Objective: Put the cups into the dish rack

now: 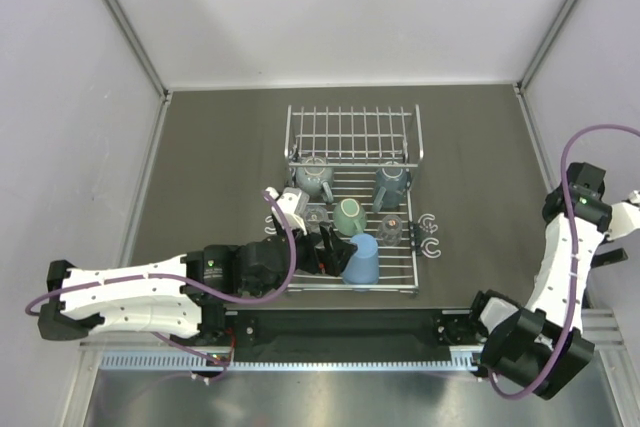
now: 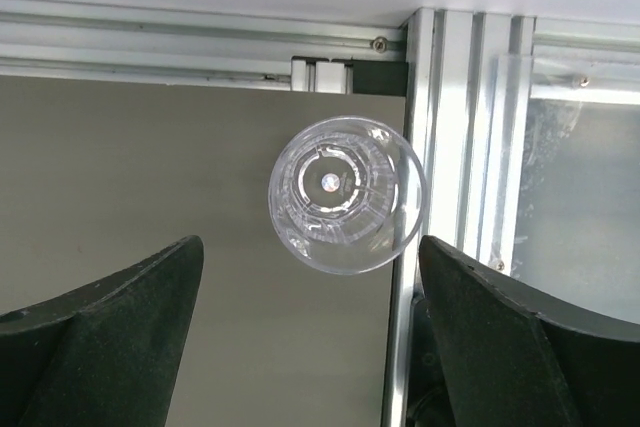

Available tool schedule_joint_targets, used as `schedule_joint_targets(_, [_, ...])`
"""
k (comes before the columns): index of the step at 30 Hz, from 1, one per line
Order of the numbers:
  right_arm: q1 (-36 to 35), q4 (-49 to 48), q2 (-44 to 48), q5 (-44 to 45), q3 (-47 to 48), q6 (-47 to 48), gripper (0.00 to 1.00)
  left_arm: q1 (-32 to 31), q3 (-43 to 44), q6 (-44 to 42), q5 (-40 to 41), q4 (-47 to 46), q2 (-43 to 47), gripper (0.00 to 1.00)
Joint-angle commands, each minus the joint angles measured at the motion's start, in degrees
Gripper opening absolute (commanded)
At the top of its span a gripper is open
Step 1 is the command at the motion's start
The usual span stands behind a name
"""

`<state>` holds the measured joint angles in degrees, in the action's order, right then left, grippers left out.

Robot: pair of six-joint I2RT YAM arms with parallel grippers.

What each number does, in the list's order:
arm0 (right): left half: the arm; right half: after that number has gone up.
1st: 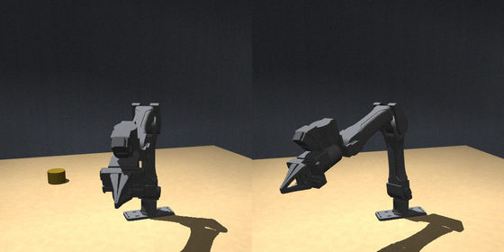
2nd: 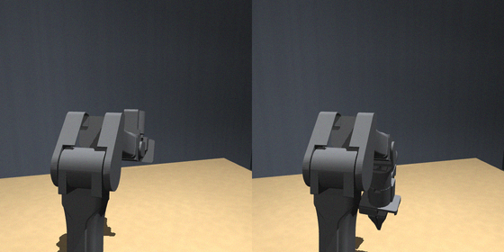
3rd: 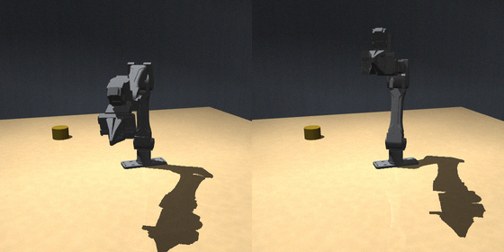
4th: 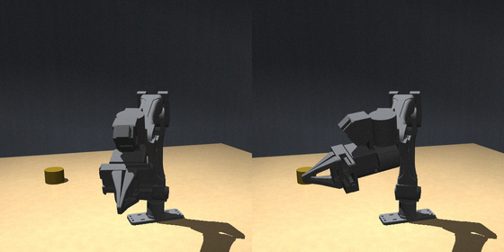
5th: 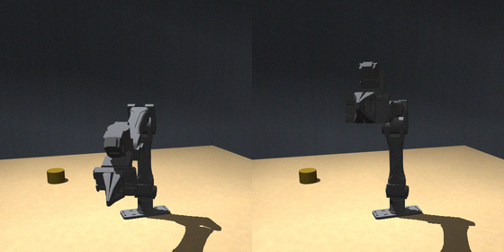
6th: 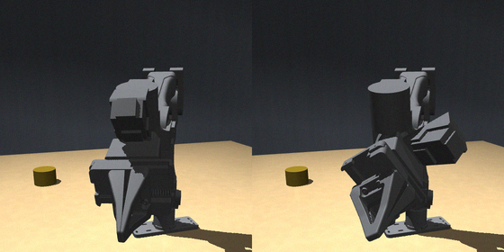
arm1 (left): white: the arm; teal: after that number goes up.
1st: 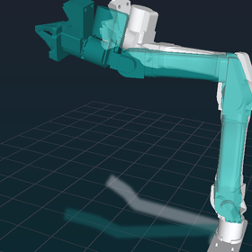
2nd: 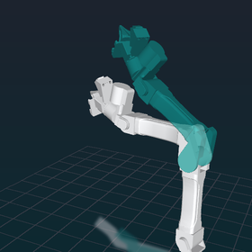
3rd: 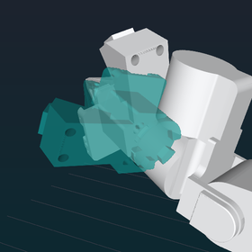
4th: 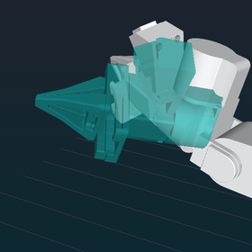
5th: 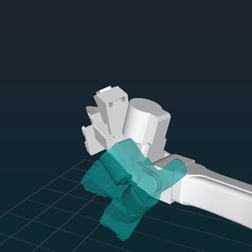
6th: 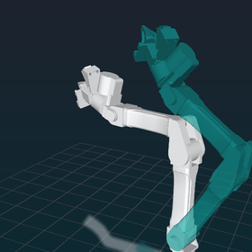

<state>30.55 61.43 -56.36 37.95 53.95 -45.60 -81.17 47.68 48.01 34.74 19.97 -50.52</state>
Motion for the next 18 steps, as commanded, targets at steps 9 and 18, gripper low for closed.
schedule_joint_targets(9, [2.59, -8.25, -4.64, -3.33, -5.52, -2.73, 0.8, -0.31, 0.31, -0.99, -0.55, -1.6, 2.09, 0.98])
schedule_joint_targets(18, [2.85, -13.17, -7.27, -4.9, -9.92, -2.56, 0.55, -0.22, -0.75, -0.46, 0.41, -0.1, 4.99, 0.97])
